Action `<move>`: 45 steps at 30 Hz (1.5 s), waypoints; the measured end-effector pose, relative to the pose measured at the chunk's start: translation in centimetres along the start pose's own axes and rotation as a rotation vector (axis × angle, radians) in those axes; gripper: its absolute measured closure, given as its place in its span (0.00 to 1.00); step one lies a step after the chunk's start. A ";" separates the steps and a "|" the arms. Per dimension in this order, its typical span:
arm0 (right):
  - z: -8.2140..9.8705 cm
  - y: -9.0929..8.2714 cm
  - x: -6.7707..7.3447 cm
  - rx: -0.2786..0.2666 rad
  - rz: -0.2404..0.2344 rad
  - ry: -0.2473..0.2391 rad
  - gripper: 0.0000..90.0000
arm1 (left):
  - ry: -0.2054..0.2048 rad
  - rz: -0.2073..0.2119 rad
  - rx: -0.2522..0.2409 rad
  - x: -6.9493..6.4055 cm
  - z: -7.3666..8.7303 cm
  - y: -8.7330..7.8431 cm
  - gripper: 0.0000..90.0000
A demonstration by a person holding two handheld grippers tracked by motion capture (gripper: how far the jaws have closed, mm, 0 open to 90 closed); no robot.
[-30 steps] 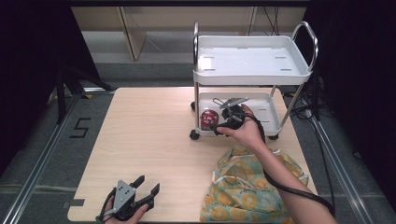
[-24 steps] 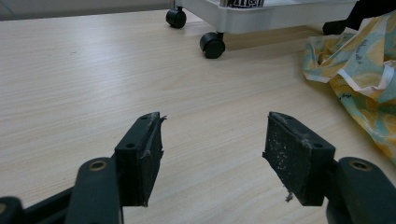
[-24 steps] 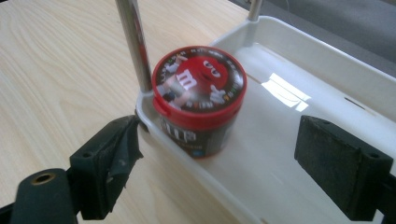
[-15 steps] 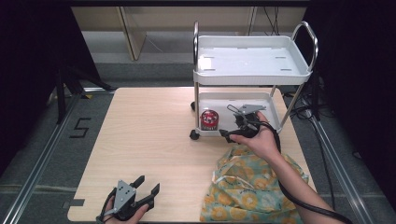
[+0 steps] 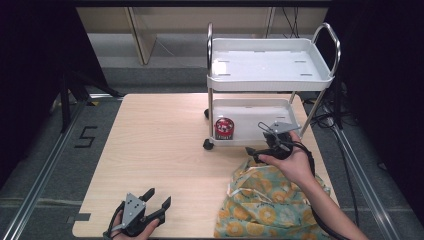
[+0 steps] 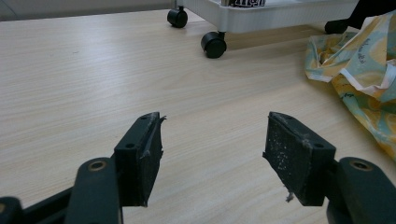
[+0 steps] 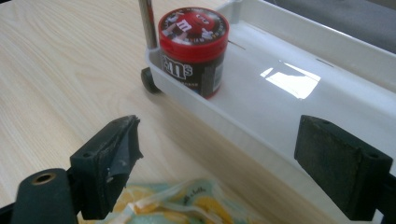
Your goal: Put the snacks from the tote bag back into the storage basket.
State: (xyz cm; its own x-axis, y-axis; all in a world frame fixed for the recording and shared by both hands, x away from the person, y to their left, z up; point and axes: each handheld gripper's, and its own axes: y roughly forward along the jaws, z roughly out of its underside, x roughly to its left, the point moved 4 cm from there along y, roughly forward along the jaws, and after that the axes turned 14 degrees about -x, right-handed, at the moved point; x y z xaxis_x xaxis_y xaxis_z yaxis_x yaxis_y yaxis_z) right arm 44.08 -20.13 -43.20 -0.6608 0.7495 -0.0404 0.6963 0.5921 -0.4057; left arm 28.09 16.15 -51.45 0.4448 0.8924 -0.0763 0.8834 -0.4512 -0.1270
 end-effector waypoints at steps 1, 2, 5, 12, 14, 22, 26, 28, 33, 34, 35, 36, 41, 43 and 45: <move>0.1 -0.3 0.0 -0.005 0.011 0.008 0.17 | -0.003 -0.003 0.000 0.0 0.0 0.0 0.40; 0.3 -0.5 0.2 0.001 0.003 0.036 0.17 | 0.004 0.002 0.000 0.0 0.0 0.0 0.40; 0.7 -1.2 -0.1 -0.011 0.017 0.006 0.17 | 0.001 -0.003 0.001 0.0 0.0 -0.1 0.40; 1.9 -2.7 0.0 -0.008 0.010 0.038 0.17 | 0.006 0.002 0.000 0.0 0.0 -0.1 0.40; 2.3 -3.0 0.0 -0.007 0.025 0.041 0.17 | -0.001 -0.003 -0.001 0.0 0.0 -0.1 0.40; 3.9 -4.4 0.1 -0.005 0.027 0.073 0.17 | 0.001 -0.007 0.002 0.0 0.0 -0.1 0.40; 4.5 -5.1 0.1 -0.021 0.031 0.087 0.17 | 0.006 -0.004 0.005 0.0 0.0 -0.1 0.40; 4.8 -5.4 0.2 -0.026 0.034 0.083 0.17 | 0.006 -0.003 0.004 -0.1 0.0 0.0 0.40; 6.0 -6.2 0.2 -0.029 0.026 0.078 0.17 | 0.008 -0.002 0.002 0.1 0.1 0.0 0.40; 6.2 -6.3 0.5 -0.039 0.031 0.113 0.17 | 0.007 -0.002 0.002 0.1 0.1 0.0 0.40; 6.5 -6.4 0.5 -0.037 0.033 0.104 0.18 | 0.010 -0.001 0.004 0.1 0.1 0.0 0.40; 6.8 -6.6 0.6 -0.044 0.036 0.117 0.18 | 0.000 0.002 -0.005 0.0 0.1 0.1 0.40; 7.8 -7.1 0.8 -0.087 0.029 0.120 0.20 | 0.002 -0.003 0.008 0.0 0.2 0.1 0.40; 8.1 -7.3 0.8 -0.114 0.030 0.111 0.21 | 0.002 -0.001 0.007 -0.1 0.2 0.1 0.40; 8.3 -7.4 1.0 -0.120 0.021 0.134 0.21 | -0.001 -0.003 0.005 -0.1 0.2 0.2 0.40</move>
State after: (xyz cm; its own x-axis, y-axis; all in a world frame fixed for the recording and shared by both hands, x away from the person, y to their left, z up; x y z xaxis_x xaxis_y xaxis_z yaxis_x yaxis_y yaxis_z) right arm 35.93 -26.21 -47.78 -0.6083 0.7900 0.0772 0.7433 0.6010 -0.2938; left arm 28.18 15.99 -51.65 0.4420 0.8937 -0.0771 0.8839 -0.4486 -0.1322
